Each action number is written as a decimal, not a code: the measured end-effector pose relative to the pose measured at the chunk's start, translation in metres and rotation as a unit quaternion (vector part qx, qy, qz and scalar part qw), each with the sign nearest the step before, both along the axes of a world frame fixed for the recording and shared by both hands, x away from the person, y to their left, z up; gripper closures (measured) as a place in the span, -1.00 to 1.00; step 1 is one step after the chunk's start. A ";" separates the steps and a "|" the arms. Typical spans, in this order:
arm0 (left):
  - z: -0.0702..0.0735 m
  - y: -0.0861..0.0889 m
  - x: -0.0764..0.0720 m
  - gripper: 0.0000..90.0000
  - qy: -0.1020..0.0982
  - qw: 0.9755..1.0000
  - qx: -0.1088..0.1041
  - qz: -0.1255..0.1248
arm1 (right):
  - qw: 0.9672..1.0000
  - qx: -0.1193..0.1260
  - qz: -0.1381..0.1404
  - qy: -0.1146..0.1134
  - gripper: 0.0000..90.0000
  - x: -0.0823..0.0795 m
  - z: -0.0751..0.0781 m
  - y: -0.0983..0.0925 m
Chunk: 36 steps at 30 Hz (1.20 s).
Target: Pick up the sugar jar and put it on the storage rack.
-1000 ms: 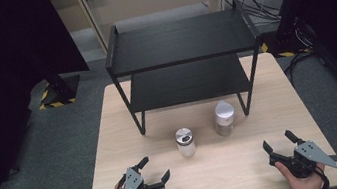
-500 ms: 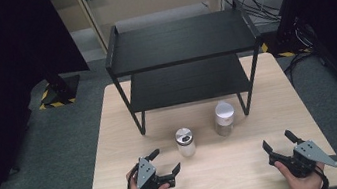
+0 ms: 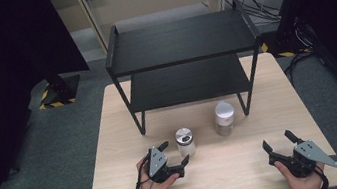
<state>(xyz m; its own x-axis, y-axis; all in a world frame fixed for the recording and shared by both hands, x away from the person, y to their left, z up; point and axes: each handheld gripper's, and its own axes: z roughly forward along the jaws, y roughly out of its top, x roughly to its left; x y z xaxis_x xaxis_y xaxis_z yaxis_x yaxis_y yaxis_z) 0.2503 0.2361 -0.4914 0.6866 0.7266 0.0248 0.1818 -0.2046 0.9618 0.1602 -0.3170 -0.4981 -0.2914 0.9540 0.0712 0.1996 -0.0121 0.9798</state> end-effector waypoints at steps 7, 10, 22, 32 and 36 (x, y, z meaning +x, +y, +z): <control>0.002 -0.008 0.011 -0.70 0.006 1.000 0.005 -0.002 | 1.000 -0.002 0.001 0.001 -0.74 0.001 0.000 0.000; 0.004 -0.012 0.013 -0.65 0.007 1.000 0.013 -0.001 | 1.000 -0.001 0.001 0.002 -0.74 0.001 0.001 0.000; 0.007 -0.025 0.020 -0.41 0.013 1.000 0.023 0.004 | 1.000 -0.001 0.002 0.003 -0.74 0.001 0.001 -0.001; 0.006 -0.025 0.019 -0.33 0.019 1.000 0.008 0.006 | 1.000 0.001 0.002 0.005 -0.74 0.002 0.001 -0.001; 0.005 -0.027 0.018 -0.33 0.018 1.000 0.005 0.010 | 1.000 0.001 0.002 0.005 -0.74 0.002 0.001 -0.001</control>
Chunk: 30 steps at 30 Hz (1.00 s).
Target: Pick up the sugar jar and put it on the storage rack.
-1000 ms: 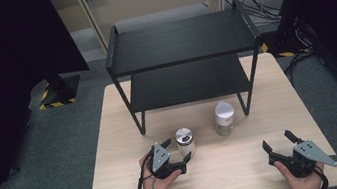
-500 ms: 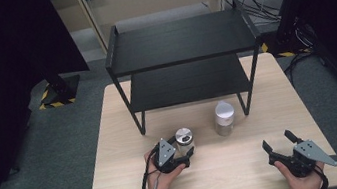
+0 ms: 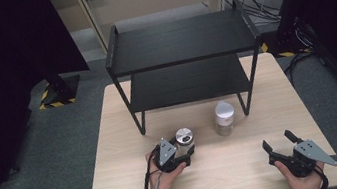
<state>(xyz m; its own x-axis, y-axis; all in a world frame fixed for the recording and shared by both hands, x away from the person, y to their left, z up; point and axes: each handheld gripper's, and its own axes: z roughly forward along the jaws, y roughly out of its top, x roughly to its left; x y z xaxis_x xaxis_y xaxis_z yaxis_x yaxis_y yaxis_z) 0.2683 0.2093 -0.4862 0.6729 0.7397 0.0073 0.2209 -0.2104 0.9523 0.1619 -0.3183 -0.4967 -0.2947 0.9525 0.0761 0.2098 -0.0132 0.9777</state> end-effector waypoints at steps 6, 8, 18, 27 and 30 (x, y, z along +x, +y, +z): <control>-0.001 0.001 0.000 -0.33 -0.001 1.000 -0.002 -0.002 | 1.000 0.001 0.000 0.000 -0.74 0.000 0.000 0.000; -0.001 0.001 0.000 -0.33 -0.003 1.000 -0.003 -0.004 | 1.000 0.000 0.001 0.001 -0.74 0.000 0.000 0.000; -0.007 0.007 -0.004 -0.33 -0.014 1.000 -0.027 -0.002 | 1.000 0.002 0.001 0.001 -0.74 0.001 0.000 0.000; -0.001 0.014 -0.014 -0.32 -0.037 0.998 -0.045 0.007 | 1.000 0.002 0.001 0.001 -0.74 0.001 0.000 0.000; 0.005 0.017 -0.020 -0.32 -0.054 0.997 -0.049 0.012 | 1.000 0.002 0.001 0.002 -0.74 0.001 0.000 0.000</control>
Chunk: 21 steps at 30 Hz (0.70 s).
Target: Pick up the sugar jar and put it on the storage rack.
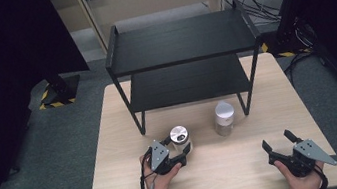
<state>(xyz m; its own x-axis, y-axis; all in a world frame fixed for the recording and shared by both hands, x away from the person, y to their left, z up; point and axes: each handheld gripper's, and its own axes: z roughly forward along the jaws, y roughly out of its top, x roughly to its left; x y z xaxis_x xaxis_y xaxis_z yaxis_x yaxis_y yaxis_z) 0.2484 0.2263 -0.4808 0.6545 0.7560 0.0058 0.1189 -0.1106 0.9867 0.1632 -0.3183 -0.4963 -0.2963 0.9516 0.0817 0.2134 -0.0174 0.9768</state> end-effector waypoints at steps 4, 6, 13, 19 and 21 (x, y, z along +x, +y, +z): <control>0.010 0.005 -0.007 -0.32 -0.023 1.000 -0.013 0.010 | 1.000 0.001 0.000 0.000 -0.74 0.000 0.000 0.000; 0.015 0.008 -0.011 -0.32 -0.037 0.999 -0.020 0.016 | 1.000 0.001 0.000 0.000 -0.74 0.000 0.000 0.000; 0.033 0.016 -0.024 -0.32 -0.081 0.995 -0.042 0.040 | 1.000 0.001 0.000 0.001 -0.74 0.000 0.000 0.000; 0.047 0.018 -0.035 -0.33 -0.114 0.990 -0.046 0.065 | 1.000 0.002 -0.001 0.001 -0.74 0.000 0.000 0.000; 0.050 0.019 -0.036 -0.32 -0.118 0.989 -0.049 0.071 | 1.000 0.002 -0.001 0.001 -0.74 0.000 0.000 0.000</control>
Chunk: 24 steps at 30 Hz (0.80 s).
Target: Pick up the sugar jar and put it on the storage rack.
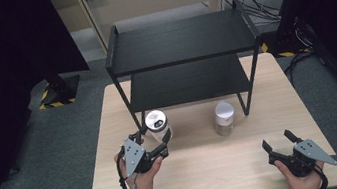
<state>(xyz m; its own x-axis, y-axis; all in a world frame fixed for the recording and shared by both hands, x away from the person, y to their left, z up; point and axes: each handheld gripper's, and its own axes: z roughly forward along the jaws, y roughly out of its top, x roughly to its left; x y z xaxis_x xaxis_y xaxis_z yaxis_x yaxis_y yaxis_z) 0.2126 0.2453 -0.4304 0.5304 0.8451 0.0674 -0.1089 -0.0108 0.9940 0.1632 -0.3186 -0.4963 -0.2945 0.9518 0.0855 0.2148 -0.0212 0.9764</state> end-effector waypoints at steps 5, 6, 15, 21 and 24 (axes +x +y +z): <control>0.010 0.002 -0.001 -0.32 -0.013 1.000 -0.007 0.014 | 1.000 0.002 0.000 0.000 -0.74 0.000 0.000 0.000; 0.012 0.002 -0.001 -0.32 -0.015 1.000 -0.007 0.016 | 1.000 0.002 0.000 0.000 -0.74 0.000 0.000 0.000; 0.033 -0.001 0.000 -0.32 -0.038 0.998 -0.010 0.038 | 1.000 0.003 0.000 0.000 -0.74 0.000 0.000 0.000; 0.045 -0.003 0.001 -0.32 -0.046 0.998 -0.016 0.046 | 1.000 0.003 0.000 0.000 -0.74 0.000 0.000 -0.001; 0.053 -0.006 0.002 -0.32 -0.050 0.997 -0.015 0.053 | 1.000 0.003 0.000 0.000 -0.74 0.000 0.000 -0.001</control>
